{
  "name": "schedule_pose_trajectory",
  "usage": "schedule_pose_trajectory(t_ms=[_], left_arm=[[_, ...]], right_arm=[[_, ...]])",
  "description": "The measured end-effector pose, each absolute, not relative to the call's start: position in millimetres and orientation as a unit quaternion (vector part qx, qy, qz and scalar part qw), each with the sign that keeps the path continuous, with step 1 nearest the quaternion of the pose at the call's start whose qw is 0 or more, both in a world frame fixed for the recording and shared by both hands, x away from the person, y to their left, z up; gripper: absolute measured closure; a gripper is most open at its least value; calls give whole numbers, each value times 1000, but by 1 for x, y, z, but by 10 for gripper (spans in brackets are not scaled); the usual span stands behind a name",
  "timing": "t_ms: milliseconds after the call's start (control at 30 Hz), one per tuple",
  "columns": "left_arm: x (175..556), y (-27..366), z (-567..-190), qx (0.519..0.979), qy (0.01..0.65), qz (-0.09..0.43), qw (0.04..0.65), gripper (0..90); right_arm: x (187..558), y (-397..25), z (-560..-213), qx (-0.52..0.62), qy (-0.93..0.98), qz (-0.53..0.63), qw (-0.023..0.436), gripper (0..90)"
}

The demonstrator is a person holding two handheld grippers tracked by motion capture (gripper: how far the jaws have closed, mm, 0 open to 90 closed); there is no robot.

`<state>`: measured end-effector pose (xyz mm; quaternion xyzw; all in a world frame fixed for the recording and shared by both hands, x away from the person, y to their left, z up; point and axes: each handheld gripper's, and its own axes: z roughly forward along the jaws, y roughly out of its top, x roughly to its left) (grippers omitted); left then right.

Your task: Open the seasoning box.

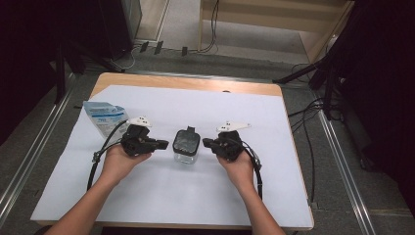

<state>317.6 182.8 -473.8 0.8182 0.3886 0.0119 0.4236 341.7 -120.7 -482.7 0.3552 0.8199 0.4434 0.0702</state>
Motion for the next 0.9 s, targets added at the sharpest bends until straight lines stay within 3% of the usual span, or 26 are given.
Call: schedule_pose_trajectory(t_ms=[333,900], left_arm=[[302,172,-480,825,384,12,415,898],[304,165,-485,829,380,2,410,898]], right_arm=[[376,-108,-490,325,833,443,63,900],[371,-105,-491,313,842,436,58,900]])
